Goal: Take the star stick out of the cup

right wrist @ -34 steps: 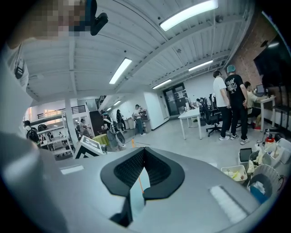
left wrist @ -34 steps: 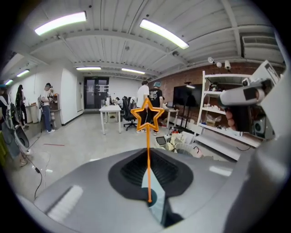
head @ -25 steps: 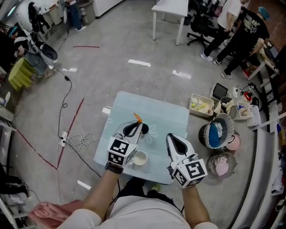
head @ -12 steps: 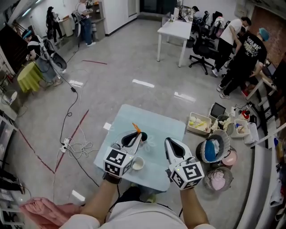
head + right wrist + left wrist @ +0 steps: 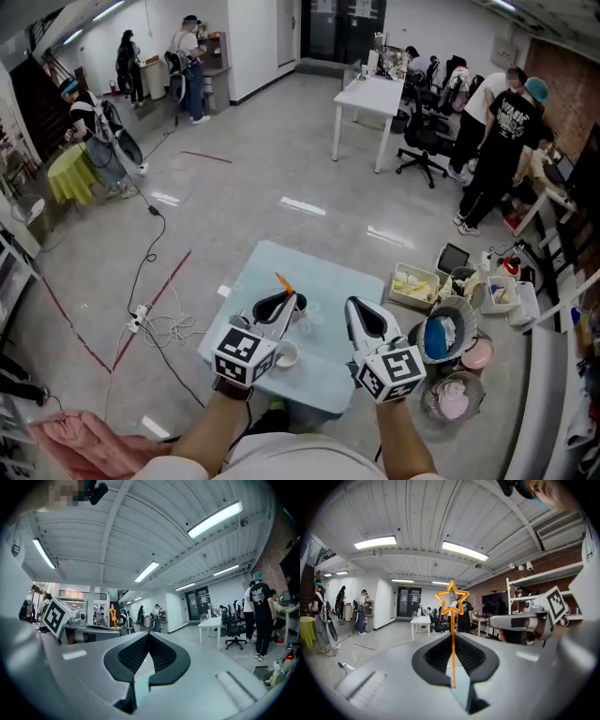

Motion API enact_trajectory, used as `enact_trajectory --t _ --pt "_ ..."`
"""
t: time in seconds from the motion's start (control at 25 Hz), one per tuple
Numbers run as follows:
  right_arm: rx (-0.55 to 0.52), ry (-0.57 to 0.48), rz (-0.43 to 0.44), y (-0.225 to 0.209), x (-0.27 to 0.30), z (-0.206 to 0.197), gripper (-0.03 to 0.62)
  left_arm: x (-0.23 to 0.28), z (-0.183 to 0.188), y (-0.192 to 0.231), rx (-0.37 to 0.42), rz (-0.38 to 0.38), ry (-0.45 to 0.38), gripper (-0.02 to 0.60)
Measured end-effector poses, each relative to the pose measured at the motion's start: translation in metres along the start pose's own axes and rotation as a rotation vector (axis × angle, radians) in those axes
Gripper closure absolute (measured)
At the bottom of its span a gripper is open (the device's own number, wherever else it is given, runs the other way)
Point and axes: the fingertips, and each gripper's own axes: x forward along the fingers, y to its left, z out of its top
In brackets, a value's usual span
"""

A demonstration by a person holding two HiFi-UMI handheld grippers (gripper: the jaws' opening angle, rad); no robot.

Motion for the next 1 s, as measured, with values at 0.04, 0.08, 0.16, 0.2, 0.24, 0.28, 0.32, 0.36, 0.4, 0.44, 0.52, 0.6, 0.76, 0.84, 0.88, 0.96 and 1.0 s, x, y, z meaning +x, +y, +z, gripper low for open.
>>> enact_trajectory --t 0.04,0.08,0.16,0.2,0.24,0.28,0.32,0.36,0.4,0.44,0.52,0.6,0.76,0.84,0.88,0.96,1.0 --pt "-0.005 -0.006 0.003 0.002 -0.002 0.003 0.583 -0.004 0.003 -0.002 0.0 0.001 -0.007 0.561" --pt "-0.01 -0.011 0.007 0.004 -0.004 0.006 0.583 -0.007 0.006 -0.005 0.0 0.002 -0.015 0.561" --pt "-0.021 -0.019 0.016 0.01 -0.006 0.01 0.583 -0.015 0.011 -0.009 0.001 0.005 -0.028 0.561" --pt "-0.026 -0.022 0.02 0.012 -0.007 0.013 0.583 -0.018 0.014 -0.011 0.003 0.007 -0.035 0.561" --pt "-0.032 -0.025 0.024 0.014 -0.009 0.015 0.583 -0.02 0.017 -0.013 0.004 0.007 -0.042 0.561" --pt "-0.037 -0.028 0.026 0.015 -0.01 0.017 0.583 -0.022 0.02 -0.015 0.005 0.008 -0.048 0.561" --pt "-0.041 -0.03 0.028 0.016 -0.012 0.019 0.583 -0.024 0.022 -0.018 0.005 0.009 -0.053 0.561" --pt "-0.046 -0.033 0.029 0.016 -0.014 0.022 0.583 -0.026 0.024 -0.02 0.005 0.011 -0.057 0.561" --pt "-0.052 -0.035 0.03 0.017 -0.016 0.025 0.583 -0.028 0.026 -0.022 0.004 0.012 -0.061 0.561" --pt "-0.06 -0.037 0.03 0.017 -0.018 0.028 0.583 -0.029 0.028 -0.024 0.003 0.014 -0.065 0.561" --pt "-0.076 -0.039 0.028 0.016 -0.02 0.032 0.583 -0.032 0.032 -0.027 0.004 0.016 -0.071 0.561" --pt "-0.088 -0.039 0.026 0.016 -0.021 0.035 0.585 -0.033 0.036 -0.03 0.006 0.017 -0.077 0.561" --pt "-0.092 -0.044 0.034 0.019 -0.025 0.039 0.585 -0.037 0.041 -0.033 0.012 0.025 -0.087 0.561" --pt "-0.094 -0.046 0.037 0.021 -0.026 0.04 0.585 -0.04 0.042 -0.034 0.015 0.028 -0.09 0.561" --pt "-0.094 -0.047 0.038 0.022 -0.026 0.04 0.585 -0.041 0.043 -0.034 0.016 0.029 -0.091 0.561" --pt "-0.095 -0.047 0.039 0.023 -0.026 0.039 0.585 -0.042 0.043 -0.034 0.017 0.03 -0.09 0.561" --pt "-0.095 -0.047 0.04 0.022 -0.027 0.039 0.585 -0.042 0.042 -0.035 0.017 0.031 -0.09 0.561"
